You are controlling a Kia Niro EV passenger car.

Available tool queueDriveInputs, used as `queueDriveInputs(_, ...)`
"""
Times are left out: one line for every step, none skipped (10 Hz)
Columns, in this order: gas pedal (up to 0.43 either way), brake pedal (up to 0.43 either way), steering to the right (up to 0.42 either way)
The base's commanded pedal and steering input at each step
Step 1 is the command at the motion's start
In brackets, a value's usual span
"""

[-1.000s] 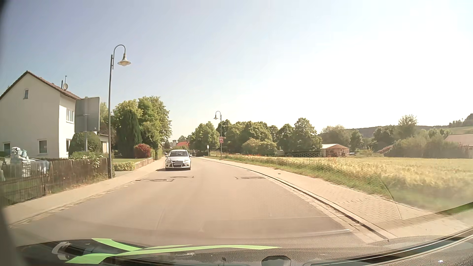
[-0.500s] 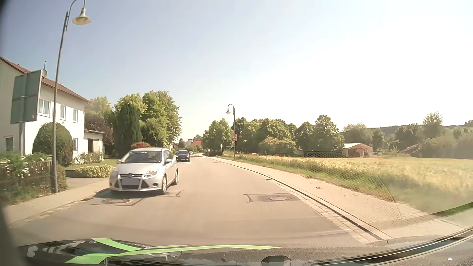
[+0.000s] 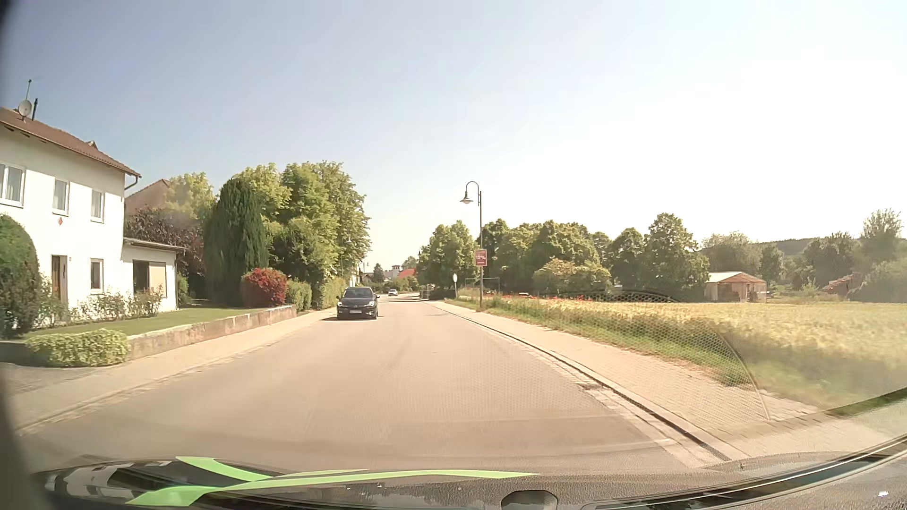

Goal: Follow the waypoints while adhering to traffic rules and regulations

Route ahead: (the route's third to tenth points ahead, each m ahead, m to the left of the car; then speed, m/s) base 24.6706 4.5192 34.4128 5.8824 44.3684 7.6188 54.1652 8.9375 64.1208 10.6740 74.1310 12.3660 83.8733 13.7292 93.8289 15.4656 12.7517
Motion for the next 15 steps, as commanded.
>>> queueDriveInputs(0.169, 0.000, -0.049)
queueDriveInputs(0.189, 0.000, -0.048)
queueDriveInputs(0.189, 0.000, -0.045)
queueDriveInputs(0.189, 0.000, -0.044)
queueDriveInputs(0.189, 0.000, -0.043)
queueDriveInputs(0.197, 0.000, -0.043)
queueDriveInputs(0.197, 0.000, -0.043)
queueDriveInputs(0.197, 0.000, -0.041)
queueDriveInputs(0.197, 0.000, -0.039)
queueDriveInputs(0.197, 0.000, -0.036)
queueDriveInputs(0.197, 0.000, -0.032)
queueDriveInputs(0.189, 0.000, -0.029)
queueDriveInputs(0.169, 0.000, -0.026)
queueDriveInputs(0.157, 0.000, -0.023)
queueDriveInputs(0.157, 0.000, -0.020)
